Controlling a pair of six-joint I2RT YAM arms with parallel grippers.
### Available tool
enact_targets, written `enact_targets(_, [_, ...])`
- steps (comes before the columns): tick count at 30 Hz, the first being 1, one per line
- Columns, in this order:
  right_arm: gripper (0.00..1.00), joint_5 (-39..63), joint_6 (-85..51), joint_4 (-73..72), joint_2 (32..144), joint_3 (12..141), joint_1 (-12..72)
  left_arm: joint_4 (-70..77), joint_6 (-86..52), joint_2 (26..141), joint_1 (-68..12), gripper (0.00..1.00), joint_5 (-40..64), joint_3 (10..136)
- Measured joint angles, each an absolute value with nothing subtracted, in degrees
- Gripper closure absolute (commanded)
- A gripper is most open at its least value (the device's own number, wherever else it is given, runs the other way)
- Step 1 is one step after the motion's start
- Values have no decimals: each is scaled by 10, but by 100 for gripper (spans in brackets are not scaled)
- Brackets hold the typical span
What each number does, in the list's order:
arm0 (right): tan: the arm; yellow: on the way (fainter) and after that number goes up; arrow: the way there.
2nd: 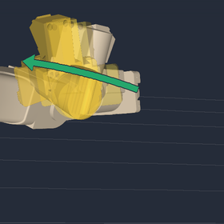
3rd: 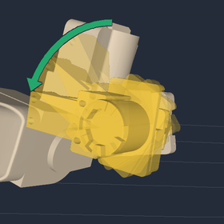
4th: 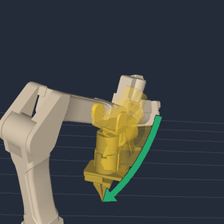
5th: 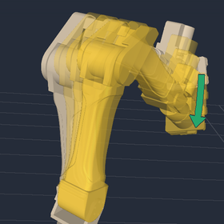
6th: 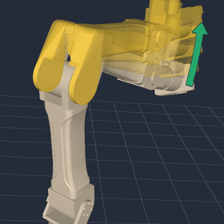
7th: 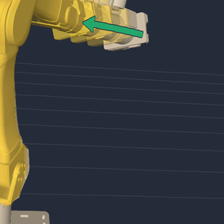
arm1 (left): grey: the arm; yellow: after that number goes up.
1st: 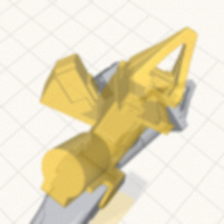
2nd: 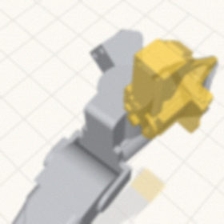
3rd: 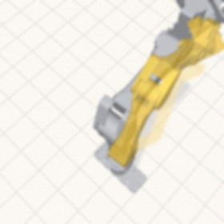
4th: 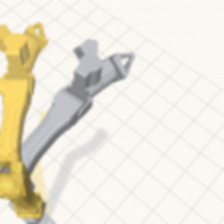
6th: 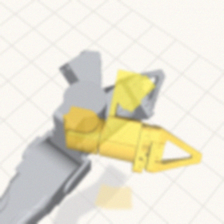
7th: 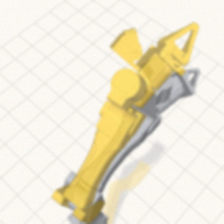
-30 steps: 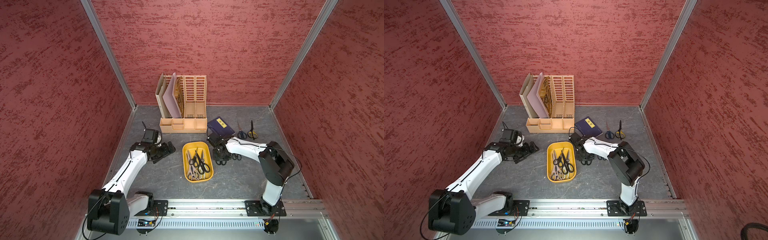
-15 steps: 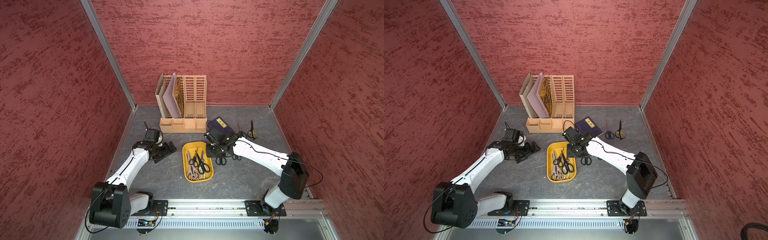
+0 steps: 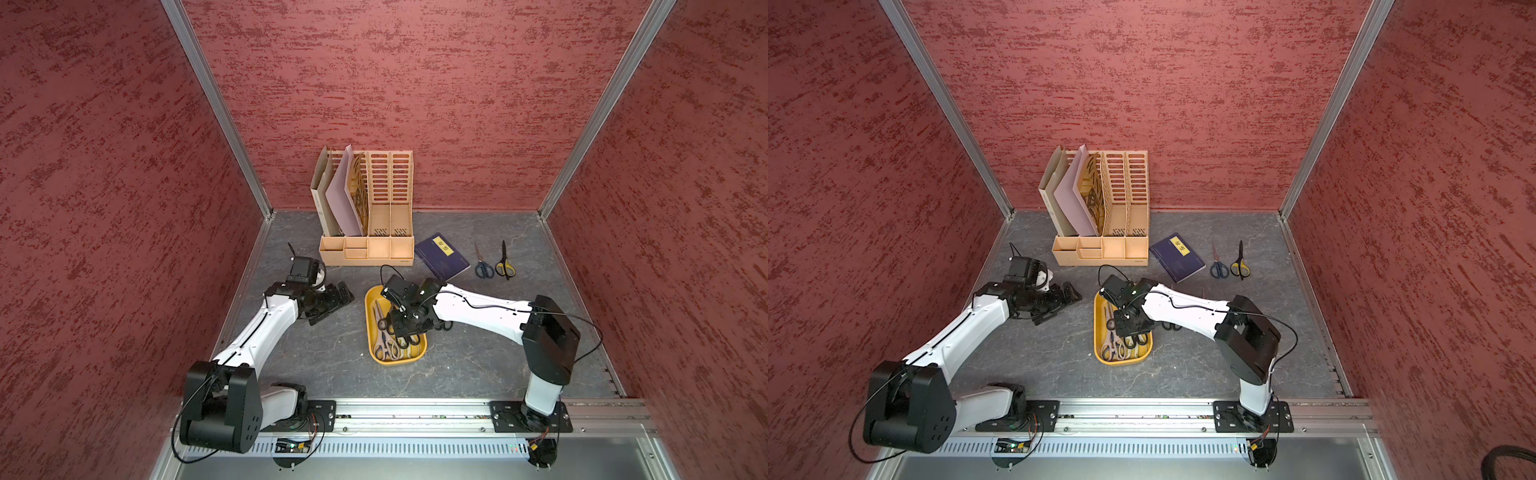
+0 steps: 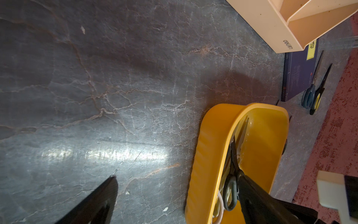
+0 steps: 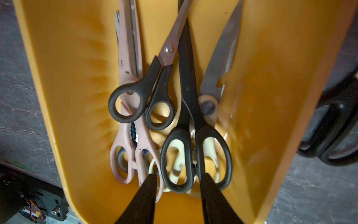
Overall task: Take the scissors out of the storage box
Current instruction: Pick up the scissors from the storage box.
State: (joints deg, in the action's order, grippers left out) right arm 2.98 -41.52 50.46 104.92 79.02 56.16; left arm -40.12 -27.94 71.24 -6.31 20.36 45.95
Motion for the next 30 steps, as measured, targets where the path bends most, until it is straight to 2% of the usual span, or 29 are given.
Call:
enact_targets(20, [60, 30, -413, 488, 1091, 769, 563, -418, -277, 700, -63, 0, 206, 458])
enact_targets(24, [64, 32, -414, 474, 1095, 762, 563, -422, -277, 697, -63, 0, 206, 458])
enact_targets(30, [76, 34, -415, 460, 1095, 760, 564, -426, -277, 695, -63, 0, 207, 458])
